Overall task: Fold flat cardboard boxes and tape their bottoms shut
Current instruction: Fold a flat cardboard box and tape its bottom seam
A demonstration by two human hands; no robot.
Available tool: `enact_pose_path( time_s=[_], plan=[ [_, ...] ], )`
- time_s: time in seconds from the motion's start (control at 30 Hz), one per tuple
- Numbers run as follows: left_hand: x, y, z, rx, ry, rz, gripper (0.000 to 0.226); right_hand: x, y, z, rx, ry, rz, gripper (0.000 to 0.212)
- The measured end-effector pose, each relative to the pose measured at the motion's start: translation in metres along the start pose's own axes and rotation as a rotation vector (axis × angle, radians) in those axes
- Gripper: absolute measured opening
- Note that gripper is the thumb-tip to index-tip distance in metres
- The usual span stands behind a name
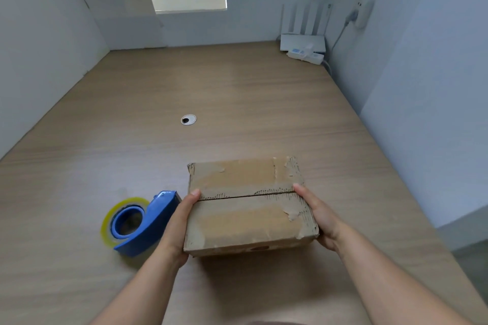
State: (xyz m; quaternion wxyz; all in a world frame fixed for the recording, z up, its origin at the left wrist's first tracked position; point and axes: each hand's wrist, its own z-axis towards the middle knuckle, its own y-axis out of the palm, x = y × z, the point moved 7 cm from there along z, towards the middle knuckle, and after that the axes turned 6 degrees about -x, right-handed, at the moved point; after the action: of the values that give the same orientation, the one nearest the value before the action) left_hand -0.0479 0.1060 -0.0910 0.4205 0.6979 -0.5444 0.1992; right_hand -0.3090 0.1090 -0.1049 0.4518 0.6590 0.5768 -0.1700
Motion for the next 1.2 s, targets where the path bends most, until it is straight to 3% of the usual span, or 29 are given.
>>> enact_pose_path(
  time_s=[0.17, 0.33, 0.47, 0.53, 0.63, 0.8, 0.9, 1.03, 1.13, 1.2],
  plan=[
    [0.007, -0.001, -0.002, -0.019, -0.001, 0.048, 0.055, -0.005, 0.004, -0.005, 0.007, -0.135, 0.014, 0.059],
    [0.032, 0.001, -0.001, -0.024, 0.005, 0.105, 0.059, -0.028, 0.002, -0.006, -0.015, -0.104, -0.166, 0.069],
    [0.057, 0.004, -0.001, -0.115, 0.061, 0.029, 0.048, -0.055, -0.020, -0.001, 0.220, -0.169, -0.237, 0.088],
    [0.060, 0.007, -0.001, -0.153, 0.057, 0.027, 0.043, -0.066, -0.020, 0.004, 0.241, -0.227, -0.273, 0.082],
    [0.064, 0.015, 0.000, -0.148, 0.101, 0.012, 0.043, -0.066, -0.008, 0.011, 0.196, -0.204, -0.277, 0.047],
    [0.061, 0.016, 0.004, -0.083, 0.124, -0.014, 0.040, -0.052, -0.001, 0.019, 0.073, -0.184, -0.162, 0.049],
    [0.053, 0.007, 0.004, -0.105, 0.020, -0.026, 0.042, -0.057, -0.019, 0.025, 0.245, -0.255, -0.059, 0.056],
    [0.051, -0.008, 0.002, -0.134, -0.081, 0.027, 0.045, -0.087, -0.025, 0.020, 0.402, -0.442, -0.272, 0.065],
    [0.057, -0.006, -0.001, -0.159, -0.091, 0.011, 0.049, -0.098, -0.030, 0.009, 0.531, -0.541, -0.386, 0.052],
    [0.061, -0.005, 0.001, -0.159, -0.076, 0.001, 0.053, -0.098, -0.027, 0.007, 0.483, -0.528, -0.406, 0.042]
  ],
)
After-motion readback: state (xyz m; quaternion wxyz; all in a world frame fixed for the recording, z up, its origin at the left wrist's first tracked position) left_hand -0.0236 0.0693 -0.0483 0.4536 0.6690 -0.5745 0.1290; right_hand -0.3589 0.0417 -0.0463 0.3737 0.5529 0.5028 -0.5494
